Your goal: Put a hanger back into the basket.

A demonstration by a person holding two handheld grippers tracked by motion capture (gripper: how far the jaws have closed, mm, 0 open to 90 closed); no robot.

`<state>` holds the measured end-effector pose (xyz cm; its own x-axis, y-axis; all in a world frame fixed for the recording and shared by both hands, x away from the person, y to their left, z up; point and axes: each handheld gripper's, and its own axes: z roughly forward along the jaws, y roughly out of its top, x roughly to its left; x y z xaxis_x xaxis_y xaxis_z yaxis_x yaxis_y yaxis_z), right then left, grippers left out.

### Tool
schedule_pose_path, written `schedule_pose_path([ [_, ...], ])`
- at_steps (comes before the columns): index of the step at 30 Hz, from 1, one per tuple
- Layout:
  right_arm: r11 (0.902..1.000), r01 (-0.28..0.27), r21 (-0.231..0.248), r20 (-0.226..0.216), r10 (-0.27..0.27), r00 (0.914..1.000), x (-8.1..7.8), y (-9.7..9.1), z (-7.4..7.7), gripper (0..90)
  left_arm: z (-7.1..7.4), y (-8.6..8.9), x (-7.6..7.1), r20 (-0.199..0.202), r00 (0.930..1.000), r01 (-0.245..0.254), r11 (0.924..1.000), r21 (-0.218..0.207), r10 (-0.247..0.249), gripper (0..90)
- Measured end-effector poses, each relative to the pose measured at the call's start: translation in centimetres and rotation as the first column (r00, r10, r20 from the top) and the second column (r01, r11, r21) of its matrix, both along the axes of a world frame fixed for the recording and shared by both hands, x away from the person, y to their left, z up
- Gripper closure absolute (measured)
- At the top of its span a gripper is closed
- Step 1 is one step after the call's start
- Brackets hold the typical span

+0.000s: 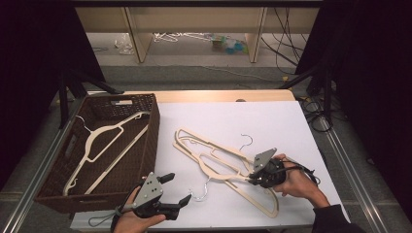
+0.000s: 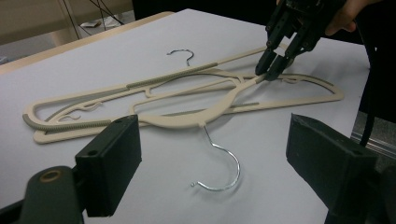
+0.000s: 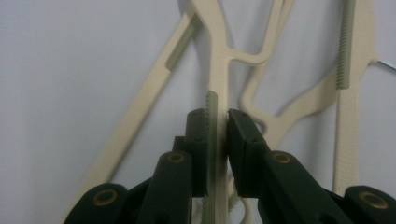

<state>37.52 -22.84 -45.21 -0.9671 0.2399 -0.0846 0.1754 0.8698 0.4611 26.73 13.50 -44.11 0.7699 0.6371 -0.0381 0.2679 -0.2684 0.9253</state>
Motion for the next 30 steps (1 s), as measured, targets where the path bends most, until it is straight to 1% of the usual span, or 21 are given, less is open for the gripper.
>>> schedule_pose_path([
  [1, 1.0, 0.0, -0.004, -0.003, 0.0, 1.0, -0.2, 0.1, 0.0, 78.8, 0.0, 0.0, 0.0, -0.001, 1.0, -0.001, 1.0, -0.002, 0.001, 18.0],
  [3, 0.9989, 0.033, -0.034, -0.009, -0.034, 0.9994, -1.0, 0.5, -0.4, 78.8, 0.0, 0.0, 0.0, 0.0, 1.0, 0.002, 1.0, 0.0, -0.002, 18.0],
  [4, 0.9989, 0.033, -0.034, -0.009, -0.034, 0.9994, -1.0, 0.5, -0.4, 78.8, 0.0, 0.0, 0.0, 0.0, 1.0, 0.002, 1.0, 0.0, -0.002, 18.0],
  [5, 0.9971, 0.041, -0.063, -0.024, -0.043, 0.9988, -1.3, 0.7, -1.0, 78.8, 0.0, 0.0, 0.0, 0.0, 1.0, 0.001, 1.0, 0.0, -0.001, 18.0],
  [6, 0.9971, 0.041, -0.063, -0.024, -0.043, 0.9988, -1.3, 0.7, -1.0, 78.8, 0.0, 0.0, 0.0, 0.0, 1.0, 0.001, 1.0, 0.0, -0.001, 18.0],
  [7, 0.997, 0.056, -0.055, -0.023, -0.057, 0.9981, -1.4, 0.7, -1.1, 78.7, 0.0, 0.0, 0.0, -0.004, 1.0, -0.001, 1.0, -0.003, 0.001, 18.0],
  [8, 0.9983, 0.038, -0.044, -0.015, -0.039, 0.9991, -1.4, 0.6, -1.0, 77.0, 0.0, 0.0, 0.0, 0.0, 1.0, 0.006, 1.0, 0.001, -0.006, 18.0],
  [9, 0.9983, 0.038, -0.044, -0.015, -0.039, 0.9991, -1.4, 0.6, -1.0, 77.0, 0.0, 0.0, 0.0, 0.0, 1.0, 0.006, 1.0, 0.001, -0.006, 18.0],
  [11, 0.998, 0.044, -0.045, -0.008, -0.045, 0.999, -1.3, 0.9, -1.1, 70.9, -0.1, -0.1, 0.1, 0.0, 1.0, 0.007, 1.0, 0.0, -0.007, 18.0],
  [12, 0.998, 0.044, -0.045, -0.008, -0.045, 0.999, -1.3, 0.9, -1.1, 70.9, -0.1, -0.1, 0.1, 0.0, 1.0, 0.007, 1.0, 0.0, -0.007, 18.0],
  [13, 0.9981, 0.055, -0.028, -0.021, -0.056, 0.9982, -1.0, 1.0, -1.2, 71.0, 0.0, -0.1, 0.0, 0.004, 1.0, 0.007, 0.9999, 0.016, -0.007, 18.0],
  [16, 0.9978, 0.063, -0.018, -0.033, -0.064, 0.9974, -0.8, 1.0, -1.3, 72.4, -0.1, -0.1, 0.0, -0.003, 1.0, 0.005, 0.9999, 0.01, -0.005, 18.0],
  [19, 0.997, 0.077, -0.005, -0.084, -0.078, 0.9935, -0.4, 0.9, -1.4, 74.0, -0.2, -0.3, 0.1, -0.006, 1.0, 0.007, 0.9999, 0.008, -0.007, 18.0],
  [21, 0.9968, 0.08, -0.002, -0.089, -0.08, 0.9928, -0.3, 0.8, -1.4, 74.0, -0.2, -0.4, 0.2, -0.006, 0.9999, 0.011, 0.9998, 0.014, -0.011, 18.0],
  [22, 0.9947, 0.102, -0.001, -0.114, -0.102, 0.9882, -0.2, 0.8, -1.4, 74.3, -0.3, -0.5, 0.2, -0.005, 0.9999, 0.014, 0.9998, 0.011, -0.014, 18.1],
  [23, 0.9945, 0.105, 0.001, -0.123, -0.104, 0.9869, -0.1, 0.8, -1.4, 75.0, -0.4, -0.7, 0.3, -0.005, 0.9998, 0.02, 0.9995, 0.027, -0.02, 18.0],
  [26, 0.9944, 0.105, -0.003, -0.115, -0.105, 0.9878, -0.1, 0.8, -1.3, 78.0, -0.5, -1.0, 0.5, 0.007, 0.9995, 0.029, 0.9988, 0.041, -0.029, 19.0],
  [27, 0.9954, 0.095, -0.008, -0.107, -0.096, 0.9896, -0.2, 0.9, -1.3, 78.7, -0.5, -1.1, 0.6, 0.01, 0.9997, 0.024, 0.9982, 0.054, -0.024, 19.0],
  [28, 0.9962, 0.083, -0.026, -0.106, -0.086, 0.9907, -0.4, 1.2, -1.0, 79.0, -0.6, -1.1, 0.9, 0.025, 0.9993, 0.025, 0.9969, 0.074, -0.027, 21.0],
  [29, 0.996, 0.086, -0.025, -0.106, -0.088, 0.9905, -0.5, 1.2, -0.9, 79.0, -0.6, -1.1, 0.9, 0.025, 0.9993, 0.025, 0.9969, 0.074, -0.027, 21.3],
  [30, 0.9961, 0.087, -0.018, -0.1, -0.088, 0.9911, -0.6, 1.2, -0.6, 79.1, -0.7, -1.3, 1.5, 0.024, 0.9996, 0.012, 0.9954, 0.095, -0.015, 21.7],
])
